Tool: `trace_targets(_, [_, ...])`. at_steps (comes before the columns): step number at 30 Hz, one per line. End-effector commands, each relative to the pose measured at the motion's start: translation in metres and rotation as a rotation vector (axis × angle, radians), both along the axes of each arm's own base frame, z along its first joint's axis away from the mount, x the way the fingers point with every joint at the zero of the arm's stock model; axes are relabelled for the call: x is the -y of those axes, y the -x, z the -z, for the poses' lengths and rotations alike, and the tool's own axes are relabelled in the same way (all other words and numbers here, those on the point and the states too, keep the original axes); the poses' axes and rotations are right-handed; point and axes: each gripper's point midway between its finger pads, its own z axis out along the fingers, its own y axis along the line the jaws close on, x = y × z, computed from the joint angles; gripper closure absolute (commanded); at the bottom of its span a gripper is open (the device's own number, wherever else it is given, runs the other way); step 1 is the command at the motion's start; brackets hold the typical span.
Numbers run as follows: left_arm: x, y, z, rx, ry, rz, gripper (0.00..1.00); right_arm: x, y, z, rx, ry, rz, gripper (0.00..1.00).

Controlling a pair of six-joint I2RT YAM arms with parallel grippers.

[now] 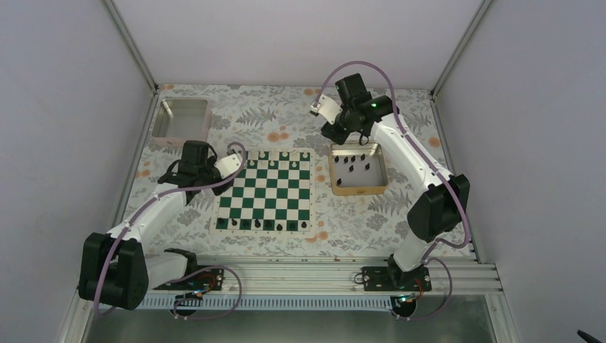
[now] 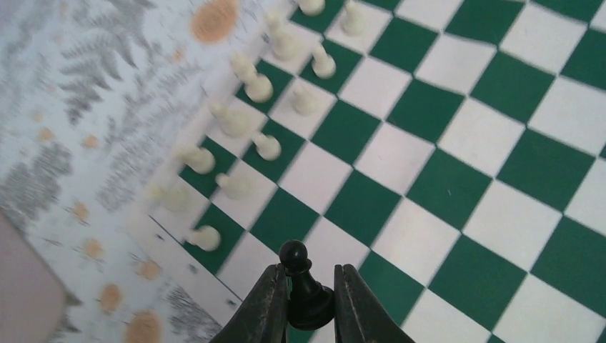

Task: Set up the chess pieces on the board
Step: Pick up the chess piece from the chessboard.

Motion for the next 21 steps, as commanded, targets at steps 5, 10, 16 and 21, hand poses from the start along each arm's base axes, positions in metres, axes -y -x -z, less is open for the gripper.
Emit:
trace_targets(5, [-0.010, 0.008, 0.029, 0.017, 0.019, -0.072, 0.95, 0.001, -0.007, -0.007, 0.019, -0.003, 0.010, 0.59])
trace_targets(10, [-0.012, 0.005, 0.029, 0.050, 0.031, -0.097, 0.95, 0.000, -0.008, -0.007, 0.011, -0.006, 0.010, 0.59])
trace_targets(16, [-0.010, 0.001, 0.035, 0.032, 0.036, -0.098, 0.95, 0.003, -0.007, -0.008, 0.018, -0.001, 0.016, 0.59])
trace_targets(21, [0.007, -0.018, -0.015, 0.071, 0.103, -0.055, 0.95, 0.015, -0.012, -0.009, 0.023, -0.003, 0.048, 0.59])
